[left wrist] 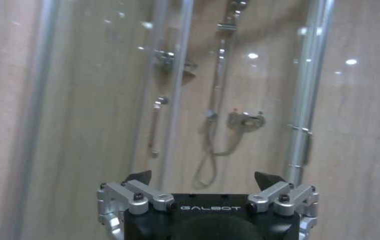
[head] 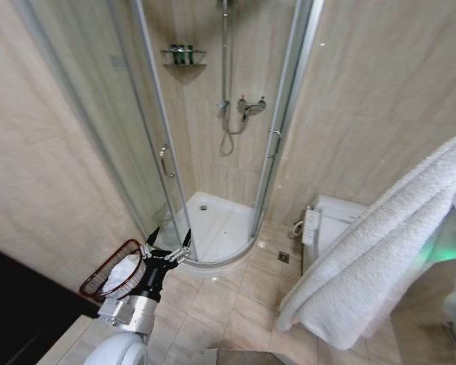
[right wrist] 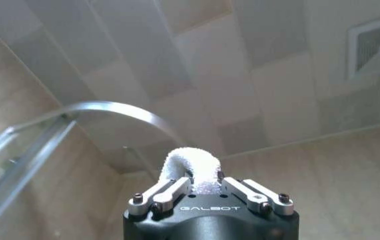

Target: Discard the used towel into the hamper.

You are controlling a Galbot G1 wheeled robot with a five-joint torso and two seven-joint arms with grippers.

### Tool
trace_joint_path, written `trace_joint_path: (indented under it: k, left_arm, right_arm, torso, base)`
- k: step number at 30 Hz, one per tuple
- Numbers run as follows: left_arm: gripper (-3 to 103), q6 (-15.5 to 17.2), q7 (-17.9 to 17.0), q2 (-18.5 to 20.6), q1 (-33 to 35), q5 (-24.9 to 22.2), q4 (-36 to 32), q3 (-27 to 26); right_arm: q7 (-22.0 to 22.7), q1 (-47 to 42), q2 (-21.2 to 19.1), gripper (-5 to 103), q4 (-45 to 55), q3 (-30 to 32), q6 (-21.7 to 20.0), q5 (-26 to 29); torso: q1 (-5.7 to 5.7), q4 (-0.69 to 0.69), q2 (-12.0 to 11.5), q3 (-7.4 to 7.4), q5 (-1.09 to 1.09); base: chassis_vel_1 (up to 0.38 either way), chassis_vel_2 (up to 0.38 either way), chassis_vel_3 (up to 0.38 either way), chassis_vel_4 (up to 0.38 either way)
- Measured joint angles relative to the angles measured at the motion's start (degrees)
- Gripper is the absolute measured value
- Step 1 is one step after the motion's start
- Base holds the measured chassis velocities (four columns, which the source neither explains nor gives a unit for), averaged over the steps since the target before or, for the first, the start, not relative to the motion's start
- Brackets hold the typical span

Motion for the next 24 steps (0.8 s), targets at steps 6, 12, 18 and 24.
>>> trace_joint_path:
  k: [6, 12, 18, 24]
  left_arm:
    - [100, 0.00, 0.00, 0.00, 0.00, 0.00, 0.00, 0.00]
    - [100, 0.00, 0.00, 0.00, 0.00, 0.00, 0.00, 0.00]
    - [100, 0.00, 0.00, 0.00, 0.00, 0.00, 0.00, 0.00]
    - [100, 0.00, 0.00, 0.00, 0.00, 0.00, 0.00, 0.00]
  right_arm:
    - [-1.54, 0.71, -0.16, 8, 0.00, -2.29, 0.47, -0.13]
    - [-2.74, 1.38, -0.37, 8, 0.00, -3.48, 0.91, -0.07]
    - [-3.58, 2.30, -0.75, 8, 0.00, -4.79, 1.65, 0.05]
    - [-3.76, 2.82, -1.02, 8, 0.00, -5.79, 1.70, -0.23]
  torso:
    - [-0.02, -0.02, -0.04, -0.02, 0.00]
    - [-0.03, -0.02, -0.06, -0.04, 0.00]
    - [-0.04, -0.01, -0.09, -0.05, -0.01]
    - [-0.05, -0.01, -0.11, -0.06, 0.00]
  base:
    - [0.103, 0.103, 0.098, 0.092]
    - [0.122, 0.114, 0.115, 0.113]
    - [0.133, 0.119, 0.127, 0.127]
    - [0.121, 0.128, 0.126, 0.124]
